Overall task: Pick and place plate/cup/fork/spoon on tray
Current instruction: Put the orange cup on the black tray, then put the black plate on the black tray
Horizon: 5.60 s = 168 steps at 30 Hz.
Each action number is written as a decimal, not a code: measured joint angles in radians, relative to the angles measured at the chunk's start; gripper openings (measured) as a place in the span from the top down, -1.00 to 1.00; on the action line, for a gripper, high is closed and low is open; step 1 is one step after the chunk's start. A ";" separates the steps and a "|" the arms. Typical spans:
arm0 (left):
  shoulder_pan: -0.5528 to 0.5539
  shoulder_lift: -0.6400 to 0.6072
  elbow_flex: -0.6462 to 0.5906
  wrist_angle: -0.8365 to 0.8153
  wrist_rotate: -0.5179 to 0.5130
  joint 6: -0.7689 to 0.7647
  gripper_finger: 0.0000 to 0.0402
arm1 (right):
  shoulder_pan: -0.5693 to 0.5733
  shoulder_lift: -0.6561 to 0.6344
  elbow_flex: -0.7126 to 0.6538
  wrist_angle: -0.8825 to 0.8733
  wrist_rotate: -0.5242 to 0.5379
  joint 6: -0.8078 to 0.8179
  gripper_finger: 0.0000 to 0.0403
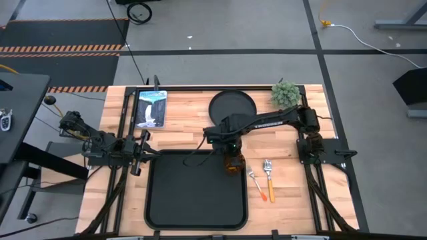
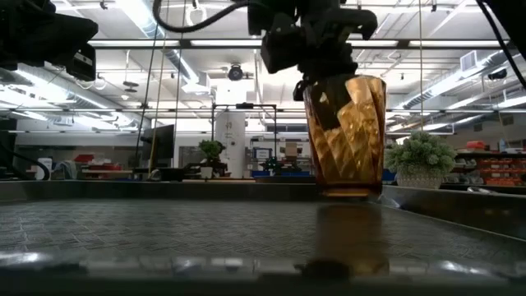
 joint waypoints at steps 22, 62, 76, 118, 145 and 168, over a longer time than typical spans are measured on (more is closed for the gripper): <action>0.000 0.000 0.000 0.000 0.000 0.000 0.85 | -0.003 0.006 0.039 -0.054 0.031 0.029 0.43; 0.000 0.000 0.000 0.000 0.000 0.000 0.85 | -0.305 -0.334 -0.515 0.365 0.327 -0.078 0.24; 0.000 0.000 0.000 0.000 0.000 0.000 0.85 | -0.341 -0.443 -0.845 0.678 0.364 -0.334 0.17; 0.000 0.000 0.000 0.000 0.000 0.000 0.85 | -0.281 -0.343 -0.632 0.514 0.354 -0.425 0.93; 0.000 0.000 0.000 0.000 0.000 0.000 0.85 | 0.407 -0.317 -0.153 0.584 0.612 0.194 0.94; 0.000 0.000 0.000 -0.001 0.000 0.000 0.85 | 0.635 0.169 0.261 0.396 0.476 0.271 0.93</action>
